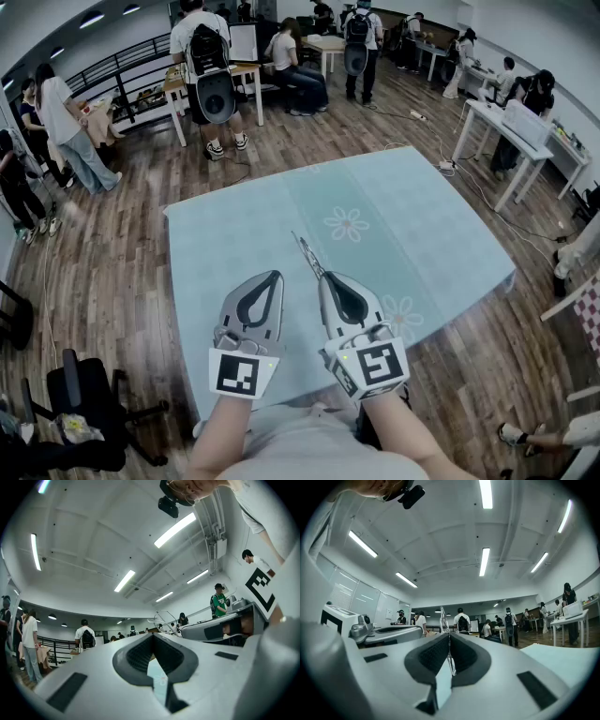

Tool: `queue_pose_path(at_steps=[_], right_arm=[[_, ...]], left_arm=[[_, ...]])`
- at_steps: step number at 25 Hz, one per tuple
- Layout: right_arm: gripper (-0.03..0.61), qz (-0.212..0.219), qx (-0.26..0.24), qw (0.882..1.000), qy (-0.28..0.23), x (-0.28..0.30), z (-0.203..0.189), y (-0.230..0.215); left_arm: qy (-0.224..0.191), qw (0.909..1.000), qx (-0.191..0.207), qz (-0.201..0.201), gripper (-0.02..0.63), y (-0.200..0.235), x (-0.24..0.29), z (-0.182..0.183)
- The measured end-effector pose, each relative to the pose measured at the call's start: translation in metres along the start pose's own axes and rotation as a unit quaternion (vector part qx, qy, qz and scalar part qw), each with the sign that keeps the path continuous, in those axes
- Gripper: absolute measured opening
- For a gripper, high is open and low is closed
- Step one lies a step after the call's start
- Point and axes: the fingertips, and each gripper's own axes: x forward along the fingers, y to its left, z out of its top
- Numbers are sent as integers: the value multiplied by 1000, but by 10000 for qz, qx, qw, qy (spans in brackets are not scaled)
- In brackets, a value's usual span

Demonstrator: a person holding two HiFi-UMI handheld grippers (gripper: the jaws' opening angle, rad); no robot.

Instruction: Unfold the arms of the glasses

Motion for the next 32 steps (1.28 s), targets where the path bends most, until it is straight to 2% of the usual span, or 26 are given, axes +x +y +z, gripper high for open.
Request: queue_pose_path(at_steps=[8,16,24,32], right_arm=[[15,-62,36,10000,24,2,1,-12],[14,109,-113,9999,33,12,11,-14],[14,236,351,9986,306,12,7,-23],[14,820,795,9888,965,17,-5,-17]], left_arm=[[26,10000,67,-12,8,-1,6,0],[-71,9999,112,94,8,10,13,4],[7,9999,55,144,8,12,4,0],[21,9999,-3,162,8,10,3,-2]])
